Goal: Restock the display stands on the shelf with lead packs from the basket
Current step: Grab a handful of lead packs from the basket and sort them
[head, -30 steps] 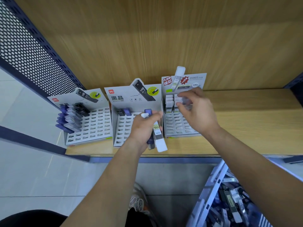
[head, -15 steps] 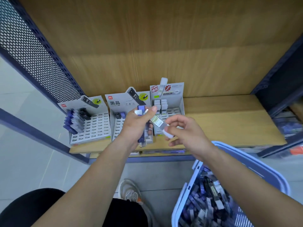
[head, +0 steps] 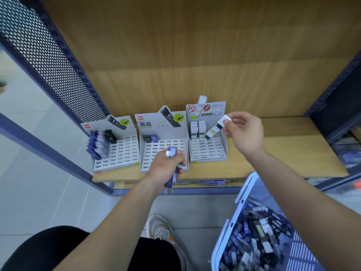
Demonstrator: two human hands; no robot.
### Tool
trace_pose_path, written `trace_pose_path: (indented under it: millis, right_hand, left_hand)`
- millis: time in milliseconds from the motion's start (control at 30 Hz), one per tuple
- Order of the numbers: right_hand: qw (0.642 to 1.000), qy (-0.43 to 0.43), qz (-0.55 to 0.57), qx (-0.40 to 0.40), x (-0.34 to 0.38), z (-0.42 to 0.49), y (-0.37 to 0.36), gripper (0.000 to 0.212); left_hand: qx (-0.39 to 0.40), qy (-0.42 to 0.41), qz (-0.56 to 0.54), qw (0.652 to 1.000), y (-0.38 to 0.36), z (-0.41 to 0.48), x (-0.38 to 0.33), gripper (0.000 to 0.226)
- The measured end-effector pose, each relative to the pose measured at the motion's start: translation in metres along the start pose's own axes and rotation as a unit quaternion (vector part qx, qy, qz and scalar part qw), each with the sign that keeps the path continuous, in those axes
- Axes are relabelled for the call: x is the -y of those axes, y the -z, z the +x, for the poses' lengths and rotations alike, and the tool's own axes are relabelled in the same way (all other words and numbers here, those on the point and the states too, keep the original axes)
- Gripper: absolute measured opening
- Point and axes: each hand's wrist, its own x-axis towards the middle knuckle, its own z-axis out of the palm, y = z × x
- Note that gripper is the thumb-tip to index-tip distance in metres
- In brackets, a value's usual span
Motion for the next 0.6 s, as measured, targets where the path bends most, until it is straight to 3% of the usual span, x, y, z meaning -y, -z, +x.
trace_pose_path:
  millis: [167, 600]
  right_hand:
    - [0.985, 0.042, -0.144, 0.081, -0.037, 0.04, -0.036, 0.01]
    - [0.958, 0.069, -0.235, 0.149, -0.067, 0.069, -0.067, 0.007]
  left_hand:
    - [-0.006, 0.038, -0.088, 0.995, 0.006, 0.018, 0.0, 0.007]
    - [0.018, 0.07, -0.158, 0.985, 0.02, 0.049, 0.017, 0.017]
